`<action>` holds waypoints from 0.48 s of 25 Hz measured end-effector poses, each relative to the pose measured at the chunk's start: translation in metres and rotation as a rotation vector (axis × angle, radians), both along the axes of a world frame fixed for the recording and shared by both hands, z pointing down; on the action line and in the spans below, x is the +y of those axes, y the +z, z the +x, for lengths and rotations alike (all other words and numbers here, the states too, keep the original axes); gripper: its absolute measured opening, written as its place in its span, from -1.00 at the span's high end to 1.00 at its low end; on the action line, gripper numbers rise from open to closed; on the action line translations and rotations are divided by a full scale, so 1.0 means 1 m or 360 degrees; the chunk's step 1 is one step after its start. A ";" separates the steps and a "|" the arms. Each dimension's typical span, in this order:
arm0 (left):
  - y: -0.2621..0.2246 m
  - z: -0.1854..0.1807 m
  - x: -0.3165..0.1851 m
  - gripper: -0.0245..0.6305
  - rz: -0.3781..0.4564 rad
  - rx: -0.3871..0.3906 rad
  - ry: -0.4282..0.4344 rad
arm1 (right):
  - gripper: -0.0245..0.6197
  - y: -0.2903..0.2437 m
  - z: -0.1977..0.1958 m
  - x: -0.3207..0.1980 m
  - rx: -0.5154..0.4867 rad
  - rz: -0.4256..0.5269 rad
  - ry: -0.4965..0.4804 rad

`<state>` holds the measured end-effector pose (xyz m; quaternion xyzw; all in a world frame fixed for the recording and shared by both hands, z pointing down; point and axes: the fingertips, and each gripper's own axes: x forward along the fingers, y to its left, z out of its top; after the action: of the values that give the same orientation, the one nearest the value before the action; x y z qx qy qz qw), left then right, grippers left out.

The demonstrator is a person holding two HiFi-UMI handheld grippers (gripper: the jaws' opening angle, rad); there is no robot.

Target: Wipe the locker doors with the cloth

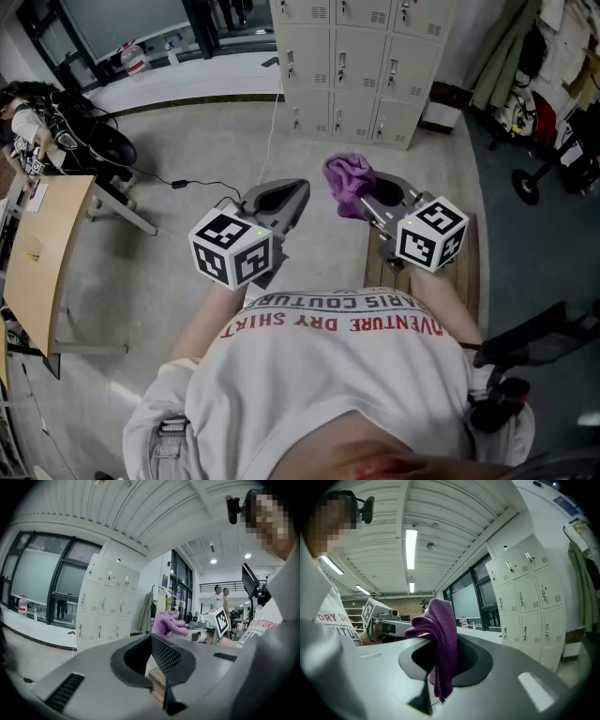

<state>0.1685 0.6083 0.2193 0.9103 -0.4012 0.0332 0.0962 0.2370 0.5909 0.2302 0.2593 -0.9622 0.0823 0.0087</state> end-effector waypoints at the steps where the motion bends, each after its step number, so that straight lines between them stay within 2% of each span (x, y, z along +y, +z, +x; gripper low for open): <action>1: -0.001 0.000 0.000 0.93 0.0000 0.0001 0.0000 | 0.73 -0.001 0.000 0.000 0.0004 0.0002 -0.0002; 12: 0.005 0.002 -0.002 0.93 -0.0004 0.0007 0.0000 | 0.73 0.006 0.004 -0.001 0.0026 0.0001 0.0007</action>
<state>0.1707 0.6068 0.2239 0.9103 -0.4009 0.0316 0.0984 0.2409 0.5903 0.2363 0.2620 -0.9616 0.0799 0.0163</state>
